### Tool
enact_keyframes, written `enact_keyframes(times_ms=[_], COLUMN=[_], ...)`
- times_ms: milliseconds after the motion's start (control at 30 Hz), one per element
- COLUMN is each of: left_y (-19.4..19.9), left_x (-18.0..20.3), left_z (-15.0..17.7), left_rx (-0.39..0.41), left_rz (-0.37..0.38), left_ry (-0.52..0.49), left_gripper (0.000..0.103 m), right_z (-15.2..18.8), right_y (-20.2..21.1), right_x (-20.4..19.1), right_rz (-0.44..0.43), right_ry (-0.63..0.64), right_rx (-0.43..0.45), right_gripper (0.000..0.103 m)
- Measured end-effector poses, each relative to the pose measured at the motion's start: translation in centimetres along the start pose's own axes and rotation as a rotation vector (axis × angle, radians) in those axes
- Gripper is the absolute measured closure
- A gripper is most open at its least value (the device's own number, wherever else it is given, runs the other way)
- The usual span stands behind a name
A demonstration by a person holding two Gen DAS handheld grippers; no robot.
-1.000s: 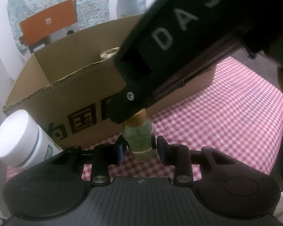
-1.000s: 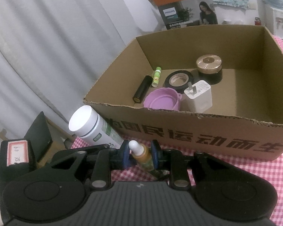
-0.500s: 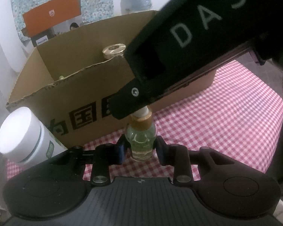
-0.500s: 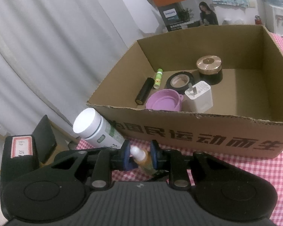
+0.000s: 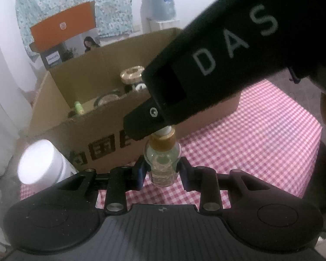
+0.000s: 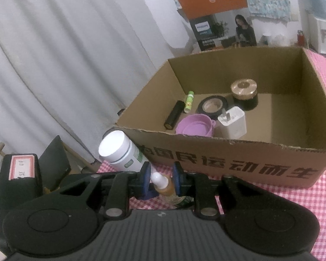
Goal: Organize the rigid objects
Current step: 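Carry the dropper bottle into the box and open the right gripper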
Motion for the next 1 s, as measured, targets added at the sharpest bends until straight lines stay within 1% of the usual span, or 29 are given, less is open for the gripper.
enact_keyframes(times_ms=[133,267,367,533,667,833,1000], left_y=[1.5,3.1,4.1,4.2,2.3,-1.6,-6.4], left_x=[0.2,0.0,-0.3,-0.9,-2.0,-2.9,-3.1], left_z=[-0.8,-2.6,-4.3,-7.7,-10.4,-13.1,-15.2], left_rx=[0.018,0.051,0.08,0.108,0.089,0.039,-0.024], left_rz=[-0.012,-0.028,-0.039,-0.018,0.028,0.111,0.128], left_ry=[-0.009,-0.027,-0.043,-0.049,-0.009,0.051,0.078], left_gripper=[0.072,0.072,0.072,0.072,0.072,0.072,0.072], right_z=[-0.4,-1.5,-3.0,-6.1,-8.8,-11.8,-14.4], right_y=[1.3,2.9,4.3,6.0,6.0,4.6,2.1], right_x=[-0.8,-1.7,-2.4,-2.5,-1.2,1.7,6.0], right_rz=[-0.01,-0.027,-0.039,-0.045,-0.04,-0.017,0.008], right_ry=[0.028,0.062,0.087,0.116,0.103,0.069,0.001], right_rx=[0.027,0.066,0.105,0.16,0.165,0.137,0.09], right_gripper=[0.08,0.08,0.08,0.08,0.08,0.08,0.08])
Point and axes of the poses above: each gripper's, at about its wrist camera, not at the fingertips, and y roughly against the way its jaws point, x to its right, z to its underside, the point moved 1 cm from there along -y, roughly the way its jaws point, and after that the axes turned 4 degrees about -y, right-handed, at the moved point
